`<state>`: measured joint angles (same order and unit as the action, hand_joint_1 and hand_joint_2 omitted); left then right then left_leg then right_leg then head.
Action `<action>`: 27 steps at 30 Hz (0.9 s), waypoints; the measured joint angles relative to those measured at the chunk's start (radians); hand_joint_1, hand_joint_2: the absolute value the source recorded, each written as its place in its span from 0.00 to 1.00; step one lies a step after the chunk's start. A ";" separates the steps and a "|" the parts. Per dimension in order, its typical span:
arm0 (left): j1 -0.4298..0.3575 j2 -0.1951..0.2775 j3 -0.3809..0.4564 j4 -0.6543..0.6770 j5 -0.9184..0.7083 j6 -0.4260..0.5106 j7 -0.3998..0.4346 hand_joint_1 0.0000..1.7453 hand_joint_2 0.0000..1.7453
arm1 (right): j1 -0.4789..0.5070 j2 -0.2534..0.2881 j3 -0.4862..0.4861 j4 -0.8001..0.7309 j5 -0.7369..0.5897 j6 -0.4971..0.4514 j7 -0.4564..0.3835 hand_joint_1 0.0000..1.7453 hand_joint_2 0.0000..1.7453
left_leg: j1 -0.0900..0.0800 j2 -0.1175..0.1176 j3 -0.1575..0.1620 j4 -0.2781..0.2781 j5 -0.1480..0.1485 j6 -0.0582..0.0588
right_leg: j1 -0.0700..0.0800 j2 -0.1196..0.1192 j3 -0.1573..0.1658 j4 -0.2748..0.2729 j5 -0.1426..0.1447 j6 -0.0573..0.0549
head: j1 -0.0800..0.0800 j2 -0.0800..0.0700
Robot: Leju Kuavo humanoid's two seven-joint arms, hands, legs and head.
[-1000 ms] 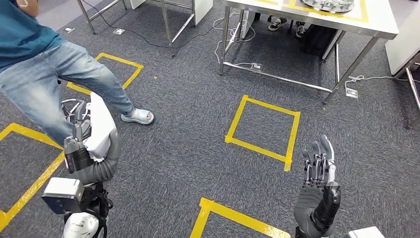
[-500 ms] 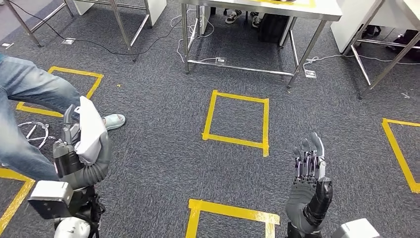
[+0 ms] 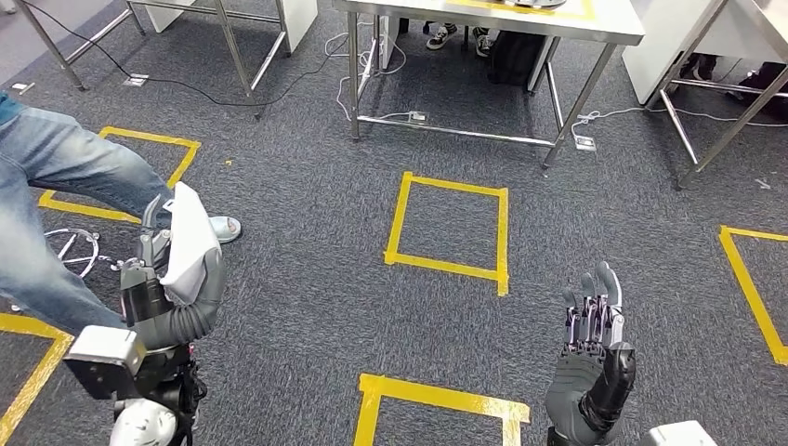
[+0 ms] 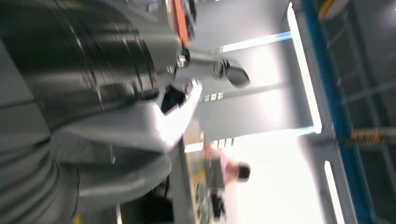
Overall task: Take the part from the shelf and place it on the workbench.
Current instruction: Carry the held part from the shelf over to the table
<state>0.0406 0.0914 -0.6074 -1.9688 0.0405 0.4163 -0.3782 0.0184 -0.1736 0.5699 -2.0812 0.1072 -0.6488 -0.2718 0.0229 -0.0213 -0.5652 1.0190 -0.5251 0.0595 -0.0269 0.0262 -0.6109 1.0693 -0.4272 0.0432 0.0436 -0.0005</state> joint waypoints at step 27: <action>0.016 0.008 0.011 -0.006 0.020 0.009 -0.012 1.00 1.00 | 0.024 -0.002 -0.001 0.006 -0.006 -0.016 0.003 0.00 0.00 | 0.004 0.027 -0.214 0.246 -0.132 -0.079 | 0.000 -0.003 0.215 -0.128 -0.136 -0.028 | -0.050 0.000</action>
<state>0.0562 0.0996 -0.5962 -1.9749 0.0607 0.4253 -0.3899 0.0428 -0.1751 0.5688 -2.0756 0.1015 -0.6649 -0.2691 0.0270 0.0056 -0.7792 1.2646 -0.6570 -0.0195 -0.0265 0.0236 -0.3961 0.9418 -0.5630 0.0156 -0.0065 -0.0004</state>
